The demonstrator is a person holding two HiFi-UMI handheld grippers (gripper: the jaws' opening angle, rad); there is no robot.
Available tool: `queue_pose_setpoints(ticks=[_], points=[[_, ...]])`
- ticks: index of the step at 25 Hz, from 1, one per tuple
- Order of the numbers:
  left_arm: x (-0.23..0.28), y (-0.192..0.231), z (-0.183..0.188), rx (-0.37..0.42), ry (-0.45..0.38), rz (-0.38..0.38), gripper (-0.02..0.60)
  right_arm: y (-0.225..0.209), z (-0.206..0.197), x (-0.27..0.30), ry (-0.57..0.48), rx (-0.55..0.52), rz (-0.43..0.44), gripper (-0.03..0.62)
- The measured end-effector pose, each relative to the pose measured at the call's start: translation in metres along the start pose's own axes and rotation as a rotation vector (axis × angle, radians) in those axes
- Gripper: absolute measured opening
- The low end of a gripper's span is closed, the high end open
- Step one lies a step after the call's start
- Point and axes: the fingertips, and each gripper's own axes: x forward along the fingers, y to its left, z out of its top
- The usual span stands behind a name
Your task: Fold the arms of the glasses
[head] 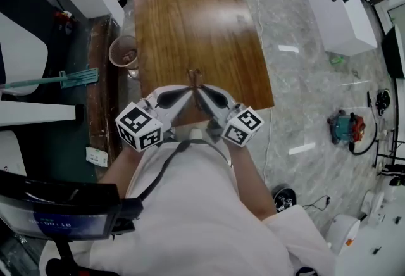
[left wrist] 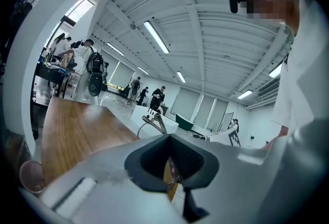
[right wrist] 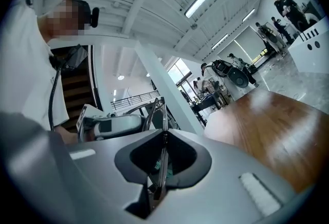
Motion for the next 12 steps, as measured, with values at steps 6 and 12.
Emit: queue_pose_setpoints(ticks=[6, 12], points=[[-0.001, 0.003, -0.007, -0.016, 0.008, 0.003, 0.006, 0.002, -0.007, 0.001, 0.046, -0.043, 0.018, 0.026], [-0.005, 0.017, -0.021, -0.056, 0.022, 0.050, 0.006, -0.032, -0.018, -0.001, 0.096, -0.030, -0.039, 0.026]])
